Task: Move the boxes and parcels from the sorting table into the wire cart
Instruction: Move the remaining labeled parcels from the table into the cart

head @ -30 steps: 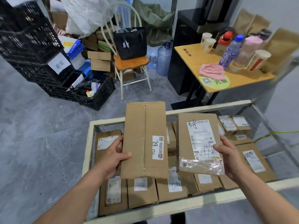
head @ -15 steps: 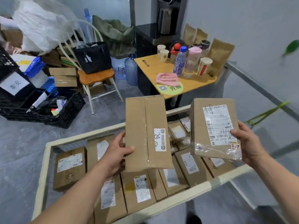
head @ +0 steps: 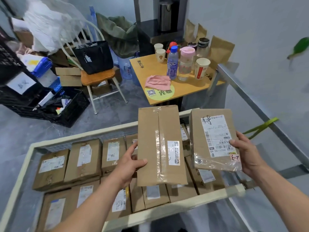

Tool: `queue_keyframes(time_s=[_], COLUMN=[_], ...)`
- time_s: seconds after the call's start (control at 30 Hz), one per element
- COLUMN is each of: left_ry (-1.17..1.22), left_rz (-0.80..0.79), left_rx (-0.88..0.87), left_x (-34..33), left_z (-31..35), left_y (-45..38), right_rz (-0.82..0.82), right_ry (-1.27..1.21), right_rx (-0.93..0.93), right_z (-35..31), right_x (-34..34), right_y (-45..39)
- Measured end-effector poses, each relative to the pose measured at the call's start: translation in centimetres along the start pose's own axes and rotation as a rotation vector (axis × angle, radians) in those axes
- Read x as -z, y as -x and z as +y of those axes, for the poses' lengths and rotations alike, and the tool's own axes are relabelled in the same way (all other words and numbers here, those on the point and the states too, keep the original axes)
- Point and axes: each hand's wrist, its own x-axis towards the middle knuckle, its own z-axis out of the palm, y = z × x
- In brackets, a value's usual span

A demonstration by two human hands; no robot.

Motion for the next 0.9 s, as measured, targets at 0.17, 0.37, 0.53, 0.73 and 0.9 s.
queue_keyframes(time_s=[0.17,0.37,0.53,0.73,0.9], left_ry=[0.009,0.043,0.043,0.015,0.036], left_rz=[-0.002,-0.025,-0.043,-0.023,0.03], left_rx=[0.015,0.035,0.046,0.107,0.197], left_x=[-1.5,-1.9,-1.8,-1.3,-2.3], left_z=[-0.1,-0.6,-1.4,-4.2,-9.0], left_y=[-1.0,-3.6,-5.9,-7.8,-8.5], right_rz=[0.001,0.001,-0.002,0.025,0.021], right_ry=[-0.024,0.037,0.098,0.125,0.167], right_rx=[-0.055,-0.054,-0.056,-0.119,-0.197], right_z=[-0.6,-0.7,0.2,4.0,8.3], right_x=[0.7,0.9,1.0,1.9,4.1], right_y=[-0.8,-1.5,-3.2,-6.0,-8.8])
